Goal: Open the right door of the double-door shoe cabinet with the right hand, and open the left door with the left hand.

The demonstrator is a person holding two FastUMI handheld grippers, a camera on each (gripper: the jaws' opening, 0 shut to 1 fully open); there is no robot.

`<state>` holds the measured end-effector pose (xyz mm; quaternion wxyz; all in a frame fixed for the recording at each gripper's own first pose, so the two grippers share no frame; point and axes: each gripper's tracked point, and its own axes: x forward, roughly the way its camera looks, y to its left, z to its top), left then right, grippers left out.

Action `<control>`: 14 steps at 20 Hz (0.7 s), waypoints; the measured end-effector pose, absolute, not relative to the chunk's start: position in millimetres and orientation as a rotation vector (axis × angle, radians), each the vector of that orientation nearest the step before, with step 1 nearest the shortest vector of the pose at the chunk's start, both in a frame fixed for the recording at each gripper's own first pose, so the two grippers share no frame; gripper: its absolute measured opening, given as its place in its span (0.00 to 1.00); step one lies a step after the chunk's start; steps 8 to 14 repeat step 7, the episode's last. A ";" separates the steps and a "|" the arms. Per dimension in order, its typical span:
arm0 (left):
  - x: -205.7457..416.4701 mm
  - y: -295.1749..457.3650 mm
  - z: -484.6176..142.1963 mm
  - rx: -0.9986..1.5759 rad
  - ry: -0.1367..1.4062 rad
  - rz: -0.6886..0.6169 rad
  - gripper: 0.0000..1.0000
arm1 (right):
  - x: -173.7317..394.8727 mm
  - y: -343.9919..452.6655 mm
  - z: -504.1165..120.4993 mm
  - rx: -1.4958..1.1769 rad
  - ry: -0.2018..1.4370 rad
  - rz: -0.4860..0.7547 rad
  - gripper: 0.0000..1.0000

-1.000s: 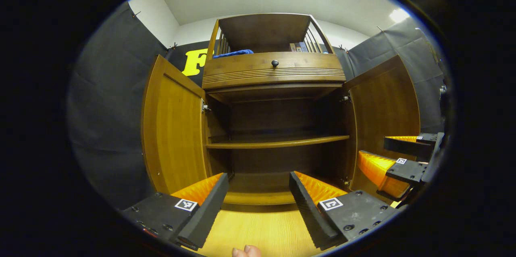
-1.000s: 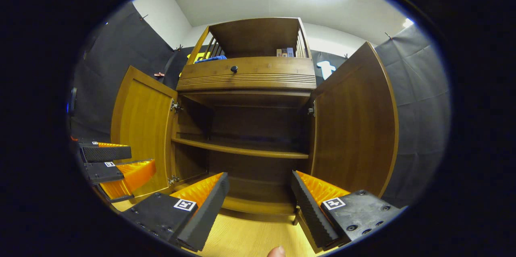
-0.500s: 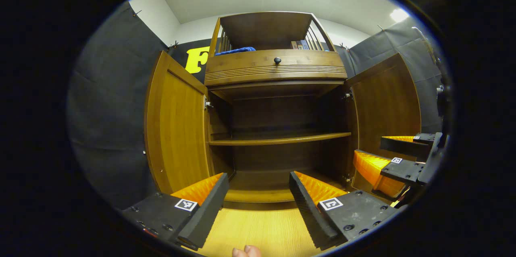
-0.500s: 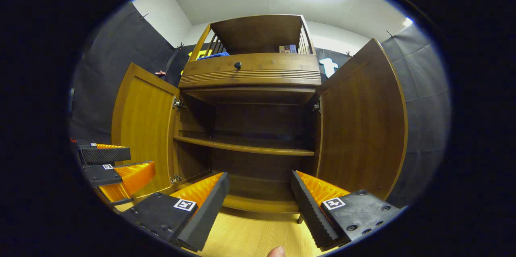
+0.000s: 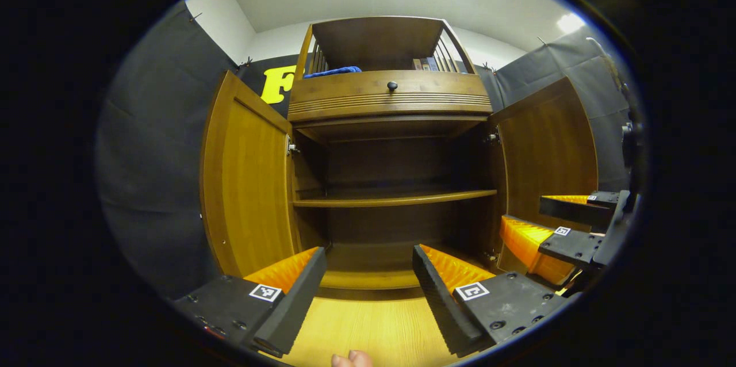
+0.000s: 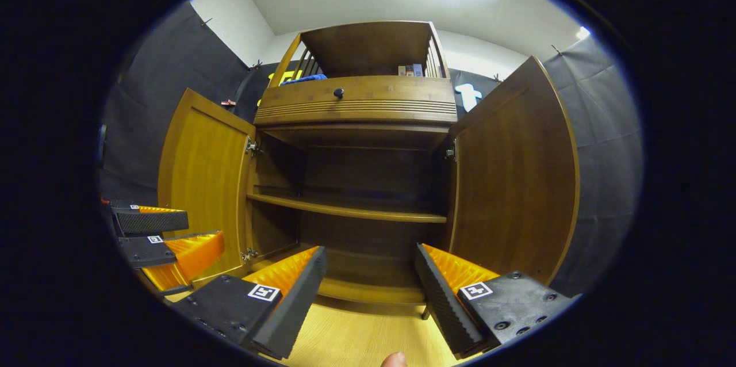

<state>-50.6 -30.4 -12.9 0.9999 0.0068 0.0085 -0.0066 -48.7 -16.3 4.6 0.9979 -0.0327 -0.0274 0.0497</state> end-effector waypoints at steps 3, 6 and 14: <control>-49.9 -31.5 -15.0 0.023 0.021 -0.011 0.94 | -49.4 -15.9 3.7 -0.065 -0.055 0.098 0.99; -50.1 -30.7 -15.5 0.030 0.020 -0.009 0.94 | -48.4 -15.8 1.9 -0.060 -0.050 0.097 0.99; -50.1 -30.9 -15.4 0.030 0.021 -0.010 0.94 | -48.4 -15.3 2.1 -0.057 -0.048 0.100 0.99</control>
